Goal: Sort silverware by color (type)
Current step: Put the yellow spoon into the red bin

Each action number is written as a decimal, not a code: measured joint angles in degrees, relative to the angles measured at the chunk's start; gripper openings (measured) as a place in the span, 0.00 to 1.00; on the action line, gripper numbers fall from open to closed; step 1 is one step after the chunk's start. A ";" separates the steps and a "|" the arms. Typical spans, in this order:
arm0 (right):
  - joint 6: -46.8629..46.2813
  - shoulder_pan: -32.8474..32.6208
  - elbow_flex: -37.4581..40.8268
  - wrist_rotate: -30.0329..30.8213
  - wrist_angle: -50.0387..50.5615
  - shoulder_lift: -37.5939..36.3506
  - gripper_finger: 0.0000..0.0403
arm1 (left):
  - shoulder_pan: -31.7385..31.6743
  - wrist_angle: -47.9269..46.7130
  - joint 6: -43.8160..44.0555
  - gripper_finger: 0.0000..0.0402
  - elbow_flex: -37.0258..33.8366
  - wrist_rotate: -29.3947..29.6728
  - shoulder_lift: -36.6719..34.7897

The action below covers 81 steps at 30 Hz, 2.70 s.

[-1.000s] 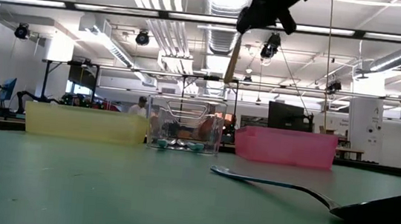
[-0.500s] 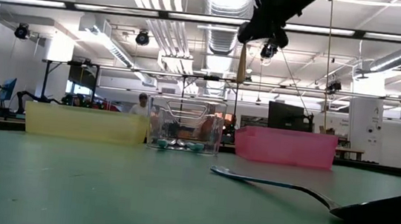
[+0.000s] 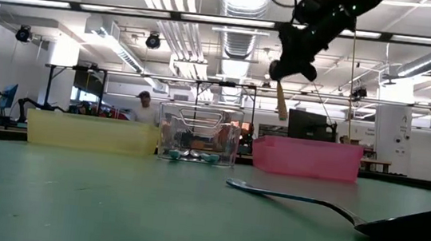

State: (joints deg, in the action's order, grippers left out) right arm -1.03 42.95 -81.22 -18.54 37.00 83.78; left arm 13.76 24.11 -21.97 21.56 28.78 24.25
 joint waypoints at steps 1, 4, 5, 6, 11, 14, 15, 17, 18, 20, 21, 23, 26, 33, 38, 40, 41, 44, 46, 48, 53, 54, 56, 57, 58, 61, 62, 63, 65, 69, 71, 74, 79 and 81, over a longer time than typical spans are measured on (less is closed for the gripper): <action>0.55 0.62 0.13 -0.21 0.01 0.60 0.03 | 0.00 -0.86 0.02 0.31 0.00 0.63 -0.64; 1.49 2.23 0.97 -1.98 0.15 2.44 0.03 | 0.00 -4.42 -0.01 0.31 0.00 3.64 -2.40; 1.58 2.64 1.28 -2.56 0.21 3.07 0.03 | 0.00 -5.60 -0.01 0.31 0.00 4.42 -2.99; 1.58 2.94 1.52 -2.84 0.21 3.72 0.03 | 0.00 -6.69 -0.01 0.31 0.00 5.18 -3.60; 0.12 4.02 2.18 -2.89 0.12 7.18 0.03 | 0.00 -12.26 -0.02 0.31 0.00 6.77 -6.50; -0.94 4.25 2.18 -2.68 -0.55 9.30 0.03 | 0.00 -15.63 -0.03 0.31 0.00 6.12 -7.83; -1.27 4.27 2.18 -2.62 -0.95 10.02 0.03 | 0.00 -16.87 -0.01 0.31 0.00 5.15 -8.10; -2.13 4.50 2.18 -2.50 -1.75 11.33 0.03 | 0.00 -20.02 -0.01 0.31 0.00 0.82 -8.53; -2.17 4.51 2.19 -2.46 -1.98 11.92 0.03 | 0.00 -21.67 -0.05 0.31 0.00 -2.30 -8.59; -2.19 4.56 2.19 -2.45 -2.21 12.84 0.03 | 0.00 -23.83 -0.74 0.31 -0.28 -8.42 -8.61; -2.19 4.62 2.19 -2.47 -2.17 13.30 0.03 | 0.00 -24.50 -1.08 0.31 -0.51 -11.27 -8.60; -2.27 4.62 2.20 -2.45 -2.18 14.12 0.03 | 0.02 -24.85 -1.52 0.31 -0.86 -15.36 -8.54; -2.57 4.64 2.22 -2.45 -2.17 14.87 0.03 | 0.02 -25.22 -1.73 0.30 -1.22 -17.32 -8.61; -3.45 4.70 2.22 -2.45 -2.19 15.74 0.03 | 0.02 -25.60 -1.62 0.27 -1.44 -17.29 -9.16; -3.57 4.71 2.22 -2.45 -2.19 15.77 0.03 | 0.02 -25.57 -1.54 0.26 -1.44 -17.25 -9.53; -3.61 4.70 2.22 -2.46 -2.19 15.77 0.03 | 0.02 -25.56 -1.54 0.25 -1.45 -17.23 -9.68; -3.63 4.70 2.22 -2.45 -2.21 15.77 0.03 | 0.02 -25.51 -1.54 0.25 -1.44 -17.20 -9.73; -4.54 4.70 2.22 -2.45 -2.32 15.77 0.03 | 0.02 -25.52 -1.54 0.25 -1.44 -17.19 -9.79; -4.98 4.71 2.22 -2.47 -2.37 15.77 0.03 | 0.02 -25.50 -1.54 0.25 -1.44 -17.18 -9.83; -4.99 4.73 2.24 -2.45 -2.37 15.77 0.03 | 0.02 -25.50 -1.54 0.25 -1.45 -17.18 -9.83; -4.34 4.69 2.24 -2.45 -2.39 15.77 0.03 | 0.02 -25.50 -1.54 0.25 -1.46 -17.16 -9.83; -4.32 4.68 2.24 -2.45 -2.42 15.77 0.03 | 0.02 -25.50 -1.54 0.25 -1.44 -17.16 -9.83; -4.31 4.66 2.24 -2.46 -2.53 15.77 0.03 | 0.02 -25.45 -1.54 0.25 -1.44 -17.15 -9.83; -4.31 4.61 2.24 -2.45 -2.55 15.77 0.03 | 0.02 -25.45 -1.54 0.25 -1.44 -17.14 -9.83; -4.31 4.58 2.24 -2.45 -2.55 15.77 0.03 | 0.02 -25.45 -1.54 0.25 -1.44 -17.14 -9.83; -4.31 4.55 2.24 -2.46 -2.58 15.77 0.03 | 0.02 -25.45 -1.53 0.25 -1.44 -16.05 -9.83; -4.31 4.55 2.24 -2.47 -2.58 15.77 0.03 | 0.02 -25.43 -1.51 0.25 -1.44 -15.30 -9.83; -4.31 4.55 2.26 -2.45 -2.58 15.77 0.03 | 0.02 -25.43 -1.49 0.25 -1.44 -14.53 -9.83; -4.31 4.55 2.26 -2.45 -2.60 15.77 0.03 | 0.02 -25.45 -1.26 0.25 -1.44 -13.65 -9.83; -4.31 4.47 2.32 -2.45 -2.73 15.77 0.03 | 0.00 -25.45 -1.24 0.25 -1.44 -13.62 -9.83; -4.33 4.31 2.59 -2.45 -3.28 15.77 0.03 | 0.00 -25.45 -1.25 0.25 -1.44 -13.62 -9.83; -4.31 4.16 3.02 -2.45 -3.48 15.77 0.03 | 0.00 -25.45 -1.25 0.25 -1.44 -13.64 -9.83; -4.32 4.05 4.43 -2.43 -5.01 15.77 0.03 | 0.00 -25.46 -1.25 0.25 -1.44 -13.64 -9.83; -4.37 4.05 5.20 -2.50 -6.22 15.77 0.03 | 0.00 -25.47 -1.25 0.25 -1.44 -13.66 -9.83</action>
State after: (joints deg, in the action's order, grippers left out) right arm -5.40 47.00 -76.02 -21.04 30.77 99.55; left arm 13.76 -1.37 -23.22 20.12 15.11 14.41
